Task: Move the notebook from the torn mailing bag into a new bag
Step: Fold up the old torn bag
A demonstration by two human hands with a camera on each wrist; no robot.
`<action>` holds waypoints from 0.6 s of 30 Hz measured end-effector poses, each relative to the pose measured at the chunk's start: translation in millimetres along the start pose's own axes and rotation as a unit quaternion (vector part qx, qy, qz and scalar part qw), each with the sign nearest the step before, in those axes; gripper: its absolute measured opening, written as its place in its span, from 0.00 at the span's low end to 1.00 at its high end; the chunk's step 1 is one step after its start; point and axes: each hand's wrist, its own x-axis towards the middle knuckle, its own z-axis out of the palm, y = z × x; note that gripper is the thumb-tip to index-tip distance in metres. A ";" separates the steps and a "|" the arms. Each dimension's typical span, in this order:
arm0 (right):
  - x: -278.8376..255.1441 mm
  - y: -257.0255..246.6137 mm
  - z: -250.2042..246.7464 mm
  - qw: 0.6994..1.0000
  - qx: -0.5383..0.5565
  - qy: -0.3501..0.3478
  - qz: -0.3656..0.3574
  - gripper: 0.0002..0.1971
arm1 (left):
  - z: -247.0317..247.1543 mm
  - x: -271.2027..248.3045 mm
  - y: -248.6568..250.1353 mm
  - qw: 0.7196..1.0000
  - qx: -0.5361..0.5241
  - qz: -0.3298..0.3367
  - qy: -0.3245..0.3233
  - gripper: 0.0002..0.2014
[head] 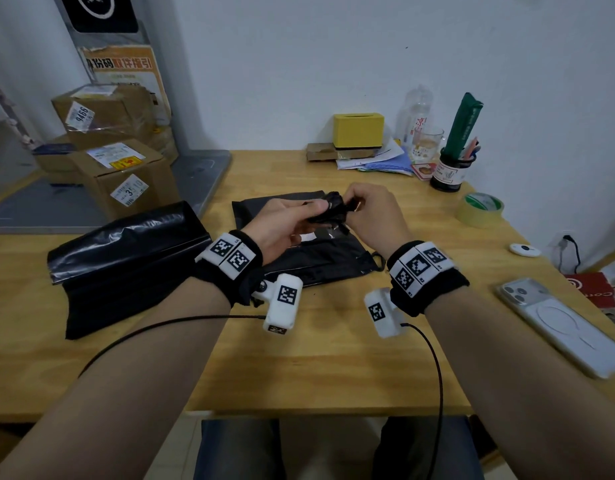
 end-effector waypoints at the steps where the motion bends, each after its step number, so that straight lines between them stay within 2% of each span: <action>1: 0.2 -0.8 0.6 1.000 -0.010 -0.020 0.009 0.15 | -1.1 2.3 -0.4 1.000 0.018 0.007 0.024 0.12; 3: -0.6 -4.2 0.2 0.997 -0.038 -0.056 0.025 0.11 | -7.1 8.7 -3.5 0.996 0.058 0.010 0.068 0.10; 4: -1.3 -6.5 -1.3 0.997 -0.048 -0.053 0.032 0.12 | -9.7 11.4 -4.9 0.993 0.082 0.010 0.088 0.10; 6: -2.3 -11.4 -5.2 0.999 -0.007 -0.020 0.043 0.14 | -12.8 13.8 -8.0 0.985 0.122 0.016 0.119 0.08; 8: -3.5 -16.2 -7.9 0.997 0.049 -0.043 0.036 0.15 | -11.4 11.4 -9.3 0.978 0.147 0.046 0.140 0.05; 11: -6.2 -15.8 -4.1 0.993 0.020 -0.113 0.024 0.20 | -8.9 7.7 -8.0 0.972 0.191 0.085 0.107 0.05; 18: -2.6 -4.5 -2.1 0.991 -0.036 -0.130 0.025 0.26 | -11.2 2.8 -10.3 0.955 0.273 0.116 0.013 0.06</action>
